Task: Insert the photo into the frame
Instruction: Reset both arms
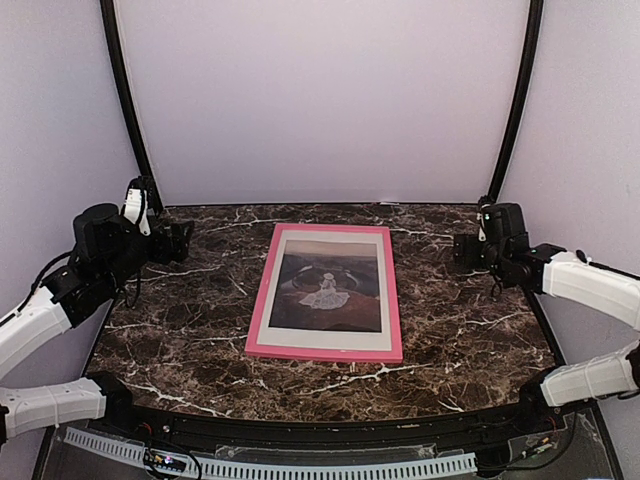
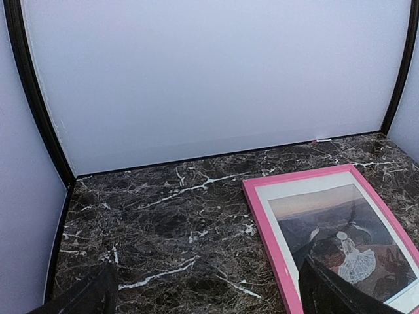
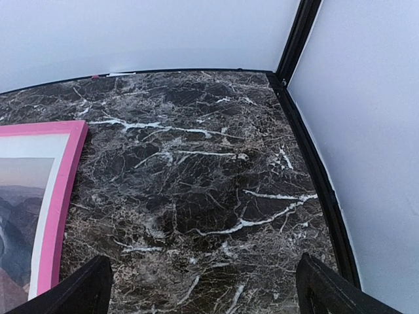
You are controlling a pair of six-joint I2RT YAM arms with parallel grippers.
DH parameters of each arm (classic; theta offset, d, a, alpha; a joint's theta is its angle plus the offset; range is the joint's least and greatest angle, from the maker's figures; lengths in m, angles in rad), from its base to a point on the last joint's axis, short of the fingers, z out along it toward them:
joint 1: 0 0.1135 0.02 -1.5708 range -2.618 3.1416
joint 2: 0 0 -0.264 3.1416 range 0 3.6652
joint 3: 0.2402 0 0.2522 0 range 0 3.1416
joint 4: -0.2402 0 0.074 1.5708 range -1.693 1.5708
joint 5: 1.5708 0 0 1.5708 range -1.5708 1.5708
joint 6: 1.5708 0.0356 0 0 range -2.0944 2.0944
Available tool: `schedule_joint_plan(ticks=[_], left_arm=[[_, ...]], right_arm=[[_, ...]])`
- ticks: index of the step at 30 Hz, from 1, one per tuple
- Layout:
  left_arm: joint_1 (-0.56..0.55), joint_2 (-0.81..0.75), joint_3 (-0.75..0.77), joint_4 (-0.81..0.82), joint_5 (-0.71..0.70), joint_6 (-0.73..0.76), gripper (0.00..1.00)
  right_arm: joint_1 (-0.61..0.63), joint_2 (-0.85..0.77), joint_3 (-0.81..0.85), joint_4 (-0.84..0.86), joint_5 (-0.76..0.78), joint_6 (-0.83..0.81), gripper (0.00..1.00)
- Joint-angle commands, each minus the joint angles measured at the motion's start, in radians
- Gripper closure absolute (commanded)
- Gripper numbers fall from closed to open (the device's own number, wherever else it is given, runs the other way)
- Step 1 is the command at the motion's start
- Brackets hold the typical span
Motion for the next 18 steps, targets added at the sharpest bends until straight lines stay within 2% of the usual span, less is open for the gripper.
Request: schedule_joint_plan(ticks=[1, 18], left_arm=[[0.006, -0.025, -0.010, -0.007, 0.024, 0.002, 0.01], [0.006, -0.019, -0.011, -0.027, 0.020, 0.014, 0.01]], right_arm=[[-0.004, -0.029, 0.026, 0.048, 0.009, 0.009, 0.01], [-0.004, -0.016, -0.008, 0.075, -0.042, 0.031, 0.01]])
